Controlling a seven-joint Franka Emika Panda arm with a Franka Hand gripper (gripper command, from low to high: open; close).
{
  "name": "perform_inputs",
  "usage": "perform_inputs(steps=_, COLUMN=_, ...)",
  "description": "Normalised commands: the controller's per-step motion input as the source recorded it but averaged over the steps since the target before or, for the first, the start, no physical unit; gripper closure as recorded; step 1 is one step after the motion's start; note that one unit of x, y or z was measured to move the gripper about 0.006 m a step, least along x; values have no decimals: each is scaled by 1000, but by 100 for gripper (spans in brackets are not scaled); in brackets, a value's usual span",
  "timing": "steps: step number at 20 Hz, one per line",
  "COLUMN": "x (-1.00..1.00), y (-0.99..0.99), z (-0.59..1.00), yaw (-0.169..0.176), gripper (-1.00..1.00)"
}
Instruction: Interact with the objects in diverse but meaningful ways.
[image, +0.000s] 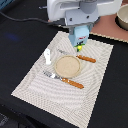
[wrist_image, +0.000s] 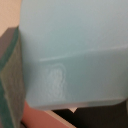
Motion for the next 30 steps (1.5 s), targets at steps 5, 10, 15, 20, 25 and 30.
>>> perform_inputs(steps=5, x=-650, y=615, z=-263, yaw=84, gripper=100)
perform_inputs(steps=10, x=-722, y=537, z=-342, yaw=85, gripper=100)
perform_inputs(steps=15, x=-880, y=372, z=-379, yaw=80, gripper=100)
perform_inputs(steps=20, x=-997, y=198, z=-401, yaw=58, gripper=100)
perform_inputs(steps=25, x=-997, y=98, z=-474, yaw=52, gripper=100)
perform_inputs(steps=30, x=-993, y=0, z=-538, yaw=33, gripper=100)
